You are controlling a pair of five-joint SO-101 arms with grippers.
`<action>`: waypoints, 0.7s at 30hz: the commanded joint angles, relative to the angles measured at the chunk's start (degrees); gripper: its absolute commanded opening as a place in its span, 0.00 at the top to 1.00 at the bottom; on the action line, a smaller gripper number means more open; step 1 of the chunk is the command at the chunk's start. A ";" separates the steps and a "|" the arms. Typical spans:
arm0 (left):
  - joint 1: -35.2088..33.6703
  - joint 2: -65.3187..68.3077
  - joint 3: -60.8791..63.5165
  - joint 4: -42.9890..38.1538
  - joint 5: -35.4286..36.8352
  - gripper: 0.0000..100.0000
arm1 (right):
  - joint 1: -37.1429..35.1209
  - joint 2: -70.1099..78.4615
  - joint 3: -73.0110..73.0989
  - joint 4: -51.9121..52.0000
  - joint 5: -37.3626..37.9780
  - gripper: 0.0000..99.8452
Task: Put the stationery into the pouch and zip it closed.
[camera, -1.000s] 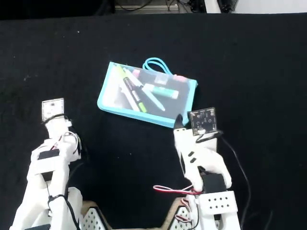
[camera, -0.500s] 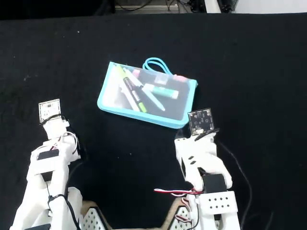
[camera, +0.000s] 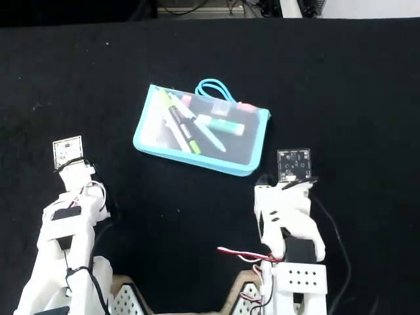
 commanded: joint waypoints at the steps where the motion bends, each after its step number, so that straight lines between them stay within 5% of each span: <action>1: -1.27 -0.44 0.31 -0.53 0.18 0.97 | 1.14 -0.31 -0.04 -0.44 -0.53 0.99; 13: -1.19 -3.52 1.89 -0.62 0.09 0.97 | 0.88 -0.84 -0.04 0.35 0.00 0.99; 21: 0.13 -29.19 13.93 3.08 -4.31 0.97 | 0.97 -0.92 -0.04 0.62 0.00 0.99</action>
